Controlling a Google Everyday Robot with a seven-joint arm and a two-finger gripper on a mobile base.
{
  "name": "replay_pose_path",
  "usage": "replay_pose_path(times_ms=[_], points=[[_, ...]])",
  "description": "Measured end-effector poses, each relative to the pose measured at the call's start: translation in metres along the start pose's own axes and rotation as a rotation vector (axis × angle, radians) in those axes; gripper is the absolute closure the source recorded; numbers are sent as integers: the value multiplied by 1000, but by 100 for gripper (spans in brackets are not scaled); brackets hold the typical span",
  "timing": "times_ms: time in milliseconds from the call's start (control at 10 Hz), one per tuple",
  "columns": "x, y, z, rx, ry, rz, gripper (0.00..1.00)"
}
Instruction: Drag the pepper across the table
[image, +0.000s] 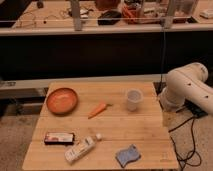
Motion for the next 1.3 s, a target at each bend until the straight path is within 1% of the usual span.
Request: replay_pose_path(times_ms=[200,300,600,700,800,1000,1100,1300], points=[[0,0,0,0,1,-1,20],[-3,-1,-1,3,9,-14,20],[-52,-6,-4,8,28,-97,20],[-63,-7,-5,9,34,-117,20],[-69,-8,-6,10,41,-133,20],[-72,-12,-8,16,53,-163,20],[-79,-13,-8,17,60,-181,20],[-103,-15,-9,23,64,-223,20]])
